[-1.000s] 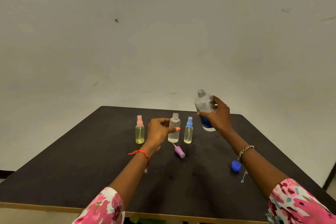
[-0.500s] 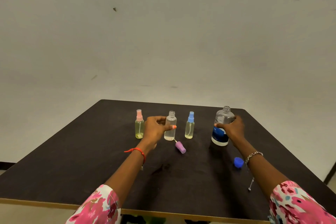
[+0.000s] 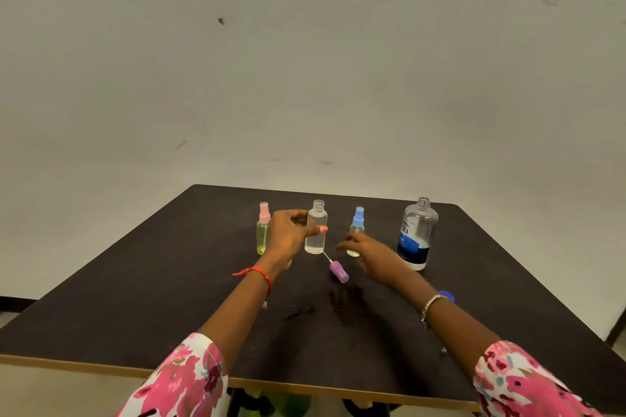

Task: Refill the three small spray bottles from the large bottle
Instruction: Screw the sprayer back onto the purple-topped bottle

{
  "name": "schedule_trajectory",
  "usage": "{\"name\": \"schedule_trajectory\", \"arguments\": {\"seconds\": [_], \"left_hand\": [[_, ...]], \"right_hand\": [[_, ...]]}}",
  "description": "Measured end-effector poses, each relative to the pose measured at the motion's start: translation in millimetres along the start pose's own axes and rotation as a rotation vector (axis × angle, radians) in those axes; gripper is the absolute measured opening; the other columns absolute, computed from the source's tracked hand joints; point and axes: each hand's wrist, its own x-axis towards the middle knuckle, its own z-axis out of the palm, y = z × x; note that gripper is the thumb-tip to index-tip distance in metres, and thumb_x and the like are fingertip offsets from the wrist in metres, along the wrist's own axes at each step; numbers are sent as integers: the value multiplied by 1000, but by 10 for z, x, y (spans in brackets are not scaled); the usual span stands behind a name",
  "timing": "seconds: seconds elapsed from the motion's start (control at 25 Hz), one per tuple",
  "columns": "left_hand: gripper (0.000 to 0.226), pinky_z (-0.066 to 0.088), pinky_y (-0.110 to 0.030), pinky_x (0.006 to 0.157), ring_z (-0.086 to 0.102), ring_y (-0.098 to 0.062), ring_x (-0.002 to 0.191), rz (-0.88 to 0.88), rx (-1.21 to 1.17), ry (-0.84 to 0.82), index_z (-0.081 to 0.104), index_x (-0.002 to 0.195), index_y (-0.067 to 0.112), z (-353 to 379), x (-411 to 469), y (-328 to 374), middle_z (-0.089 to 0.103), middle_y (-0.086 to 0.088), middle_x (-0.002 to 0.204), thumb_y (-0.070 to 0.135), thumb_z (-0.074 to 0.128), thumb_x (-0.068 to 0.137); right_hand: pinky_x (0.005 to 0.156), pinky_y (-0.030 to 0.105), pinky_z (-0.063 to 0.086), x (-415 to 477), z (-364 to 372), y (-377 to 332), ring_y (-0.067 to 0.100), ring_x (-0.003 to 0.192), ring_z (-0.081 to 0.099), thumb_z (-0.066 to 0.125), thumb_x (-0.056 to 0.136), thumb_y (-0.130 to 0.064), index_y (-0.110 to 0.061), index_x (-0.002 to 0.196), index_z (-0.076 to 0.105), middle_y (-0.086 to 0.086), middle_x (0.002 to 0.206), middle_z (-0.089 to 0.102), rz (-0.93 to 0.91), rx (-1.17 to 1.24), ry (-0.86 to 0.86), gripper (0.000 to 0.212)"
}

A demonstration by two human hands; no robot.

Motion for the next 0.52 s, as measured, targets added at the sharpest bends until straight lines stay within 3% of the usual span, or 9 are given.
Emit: {"name": "schedule_trajectory", "arguments": {"seconds": [0.16,0.32,0.4,0.52], "left_hand": [[50,49,-27,85,60,-16,98,-9,-6,1,60,114,4,-36,-11,23,66,-12,115,7,77,67],[49,48,-27,86,60,-18,101,-18,-13,7,60,114,2,-52,-37,26,65,-13,115,6,76,68],[49,49,-27,85,60,-16,96,-22,-21,-2,60,114,2,-61,-57,13,65,-14,115,5,76,68],[48,49,-28,84,59,-16,95,-26,-19,-5,61,113,2,-54,-47,13,66,-14,115,5,76,68]], "right_hand": [[101,37,42,124,198,-163,25,125,44,49,89,-5,-13,123,54,9,143,38,-92,-79,-230,35],[98,33,44,162,202,-124,25,117,49,51,89,-8,-5,114,59,15,131,49,-56,5,-223,27],[86,20,47,138,118,-133,21,104,57,60,84,-8,-4,107,63,14,118,58,-5,193,-43,24],[66,10,50,171,-245,-157,15,75,63,68,80,-9,-3,101,67,16,92,69,137,656,402,22]]}}
